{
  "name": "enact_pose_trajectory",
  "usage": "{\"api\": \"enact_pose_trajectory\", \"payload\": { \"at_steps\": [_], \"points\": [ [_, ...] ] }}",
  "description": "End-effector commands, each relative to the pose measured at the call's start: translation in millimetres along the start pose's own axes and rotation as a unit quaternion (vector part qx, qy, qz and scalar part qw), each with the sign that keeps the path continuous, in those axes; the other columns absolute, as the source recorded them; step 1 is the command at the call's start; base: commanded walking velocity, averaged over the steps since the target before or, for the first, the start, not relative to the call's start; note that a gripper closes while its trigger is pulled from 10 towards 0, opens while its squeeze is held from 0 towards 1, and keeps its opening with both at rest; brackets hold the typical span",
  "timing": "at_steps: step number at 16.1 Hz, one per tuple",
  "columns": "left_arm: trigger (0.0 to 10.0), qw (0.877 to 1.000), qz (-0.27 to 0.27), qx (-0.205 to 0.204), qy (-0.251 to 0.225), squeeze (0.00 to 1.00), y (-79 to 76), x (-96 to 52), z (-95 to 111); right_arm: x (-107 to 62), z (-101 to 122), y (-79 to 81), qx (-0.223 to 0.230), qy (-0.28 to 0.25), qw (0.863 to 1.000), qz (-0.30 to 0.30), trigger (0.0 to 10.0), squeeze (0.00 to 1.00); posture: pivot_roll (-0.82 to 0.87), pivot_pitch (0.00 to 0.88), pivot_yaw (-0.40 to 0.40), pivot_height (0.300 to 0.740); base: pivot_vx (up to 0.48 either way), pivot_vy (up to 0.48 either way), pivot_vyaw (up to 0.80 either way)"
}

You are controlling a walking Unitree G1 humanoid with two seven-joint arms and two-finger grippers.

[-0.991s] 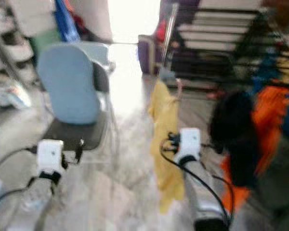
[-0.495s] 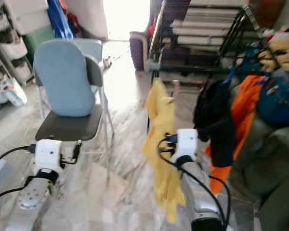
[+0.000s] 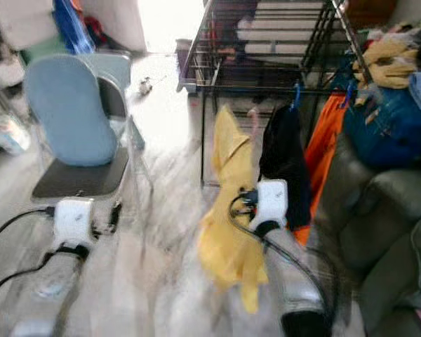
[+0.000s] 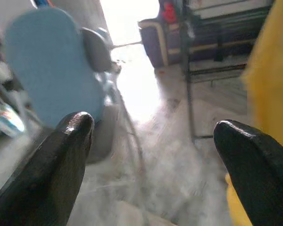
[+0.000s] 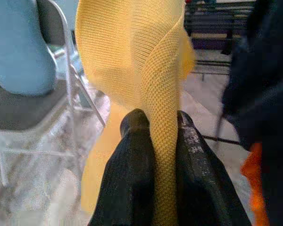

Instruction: Hang hanger

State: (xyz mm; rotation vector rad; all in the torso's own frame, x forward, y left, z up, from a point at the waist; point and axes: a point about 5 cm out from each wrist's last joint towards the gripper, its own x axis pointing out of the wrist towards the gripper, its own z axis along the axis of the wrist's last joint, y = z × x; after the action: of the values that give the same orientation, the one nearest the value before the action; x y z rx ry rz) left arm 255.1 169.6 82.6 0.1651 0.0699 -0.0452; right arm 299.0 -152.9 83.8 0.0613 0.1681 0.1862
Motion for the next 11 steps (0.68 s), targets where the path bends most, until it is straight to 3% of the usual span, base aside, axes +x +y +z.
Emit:
{"api": "enact_pose_trajectory", "payload": {
  "at_steps": [1, 9, 11],
  "points": [
    [10.0, 1.000, 0.009, 0.007, 0.006, 0.00, 6.1, -1.8, -2.6, 2.9, 9.5, 1.5, 0.006, -0.021, 1.000, 0.001, 10.0, 0.00, -0.05, 0.000, 0.029, 0.740, -0.322, 0.000, 0.00],
    [10.0, 1.000, 0.009, 0.005, 0.007, 0.00, 6.3, -1.4, -3.4, 3.5, 7.5, 0.3, 0.013, -0.016, 1.000, 0.000, 10.0, 0.00, -0.05, 0.000, 0.029, 0.740, -0.339, 0.000, 0.00],
    [10.0, 1.000, 0.008, 0.006, 0.006, 0.00, 6.4, -1.3, -3.4, 3.6, 6.9, 0.4, 0.014, -0.015, 1.000, 0.000, 10.0, 0.00, -0.05, 0.000, 0.030, 0.740, 0.000, 0.000, 0.00]
  ]
}}
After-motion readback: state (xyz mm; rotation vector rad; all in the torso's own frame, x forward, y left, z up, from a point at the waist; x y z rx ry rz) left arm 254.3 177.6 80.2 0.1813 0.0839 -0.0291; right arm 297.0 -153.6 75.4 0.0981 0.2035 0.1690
